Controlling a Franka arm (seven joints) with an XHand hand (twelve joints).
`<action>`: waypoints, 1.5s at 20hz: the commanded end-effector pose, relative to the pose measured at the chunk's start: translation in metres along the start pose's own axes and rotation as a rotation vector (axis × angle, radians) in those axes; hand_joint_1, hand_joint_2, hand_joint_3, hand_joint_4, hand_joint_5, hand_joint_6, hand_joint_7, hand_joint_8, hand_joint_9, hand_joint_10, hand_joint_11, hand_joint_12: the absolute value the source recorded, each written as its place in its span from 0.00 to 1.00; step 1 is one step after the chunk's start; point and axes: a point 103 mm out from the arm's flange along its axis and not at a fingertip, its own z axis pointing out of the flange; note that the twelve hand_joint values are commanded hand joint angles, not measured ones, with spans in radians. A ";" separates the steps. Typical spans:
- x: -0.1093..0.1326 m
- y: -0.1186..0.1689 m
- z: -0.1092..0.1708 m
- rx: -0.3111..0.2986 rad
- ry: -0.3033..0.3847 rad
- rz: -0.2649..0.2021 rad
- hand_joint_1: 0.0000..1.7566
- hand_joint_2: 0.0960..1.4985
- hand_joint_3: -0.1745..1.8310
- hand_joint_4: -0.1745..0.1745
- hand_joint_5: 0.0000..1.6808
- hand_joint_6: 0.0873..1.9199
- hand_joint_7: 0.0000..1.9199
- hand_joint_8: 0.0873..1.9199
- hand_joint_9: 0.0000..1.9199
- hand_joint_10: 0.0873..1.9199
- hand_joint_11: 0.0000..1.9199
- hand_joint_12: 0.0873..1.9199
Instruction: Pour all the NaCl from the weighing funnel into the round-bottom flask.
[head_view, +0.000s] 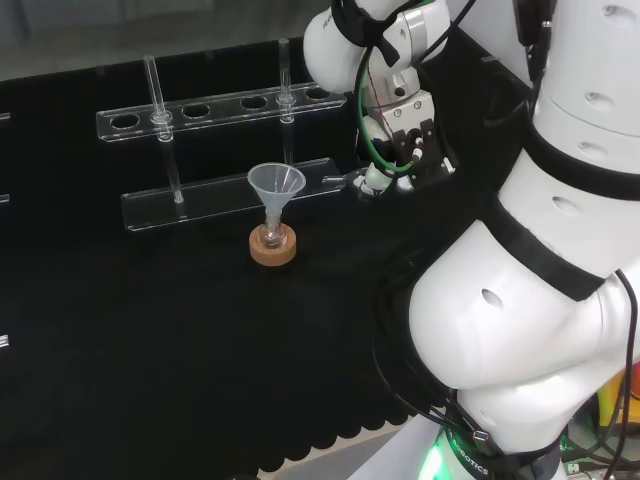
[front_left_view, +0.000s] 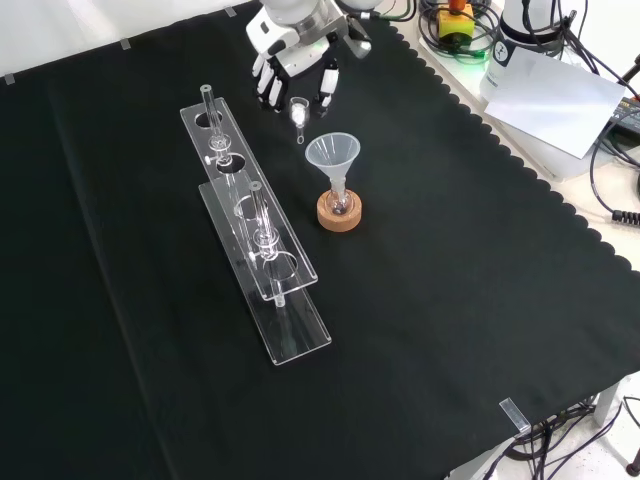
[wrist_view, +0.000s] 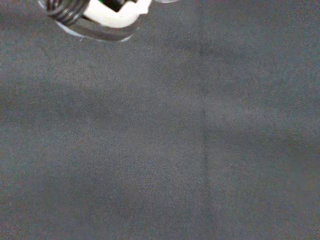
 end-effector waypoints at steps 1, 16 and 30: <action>0.003 -0.022 -0.014 0.010 -0.050 0.003 0.61 0.48 0.39 1.00 0.63 0.50 0.32 0.31 0.47 0.21 0.36 0.62; 0.015 -0.053 -0.063 0.013 -0.087 -0.003 0.61 0.48 0.39 1.00 0.64 0.50 0.32 0.31 0.47 0.21 0.35 0.62; 0.034 -0.059 -0.084 0.012 -0.129 -0.027 0.61 0.48 0.40 1.00 0.64 0.50 0.32 0.31 0.48 0.21 0.35 0.62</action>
